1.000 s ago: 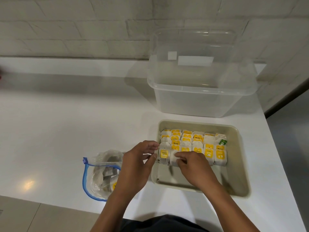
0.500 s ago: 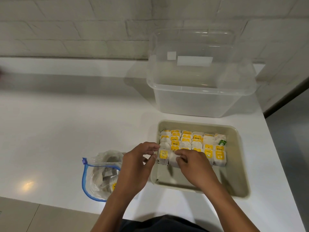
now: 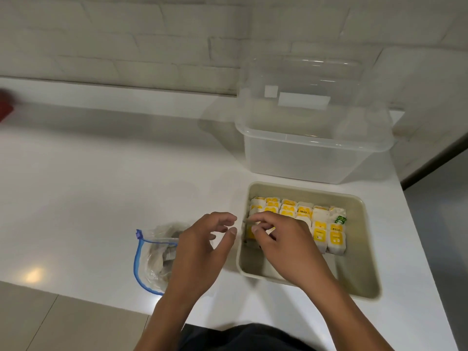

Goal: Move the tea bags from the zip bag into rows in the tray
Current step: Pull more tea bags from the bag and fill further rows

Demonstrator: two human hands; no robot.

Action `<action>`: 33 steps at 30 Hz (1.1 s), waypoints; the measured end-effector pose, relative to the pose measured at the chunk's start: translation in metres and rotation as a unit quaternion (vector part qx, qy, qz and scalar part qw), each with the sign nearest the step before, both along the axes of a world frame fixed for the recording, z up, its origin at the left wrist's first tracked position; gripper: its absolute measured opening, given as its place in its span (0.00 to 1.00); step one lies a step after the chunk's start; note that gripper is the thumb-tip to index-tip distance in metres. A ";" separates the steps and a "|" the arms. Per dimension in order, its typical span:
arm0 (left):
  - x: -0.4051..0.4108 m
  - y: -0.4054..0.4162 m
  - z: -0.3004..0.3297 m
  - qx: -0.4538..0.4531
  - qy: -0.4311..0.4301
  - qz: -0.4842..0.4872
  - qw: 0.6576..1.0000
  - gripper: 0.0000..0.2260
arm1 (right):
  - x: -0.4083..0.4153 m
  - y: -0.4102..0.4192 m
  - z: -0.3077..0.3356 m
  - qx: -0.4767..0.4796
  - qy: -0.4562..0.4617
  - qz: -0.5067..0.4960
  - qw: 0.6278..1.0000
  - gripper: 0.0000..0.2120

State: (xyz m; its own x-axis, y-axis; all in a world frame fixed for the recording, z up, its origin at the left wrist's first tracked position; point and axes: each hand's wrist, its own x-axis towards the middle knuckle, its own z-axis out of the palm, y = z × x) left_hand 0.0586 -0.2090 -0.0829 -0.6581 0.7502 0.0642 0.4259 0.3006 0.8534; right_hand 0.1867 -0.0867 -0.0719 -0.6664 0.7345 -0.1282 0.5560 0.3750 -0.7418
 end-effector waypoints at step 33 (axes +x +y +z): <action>-0.078 -0.106 -0.057 -0.173 0.153 -0.064 0.971 0.11 | -0.096 -0.120 -0.047 0.089 -0.243 0.093 0.961 0.22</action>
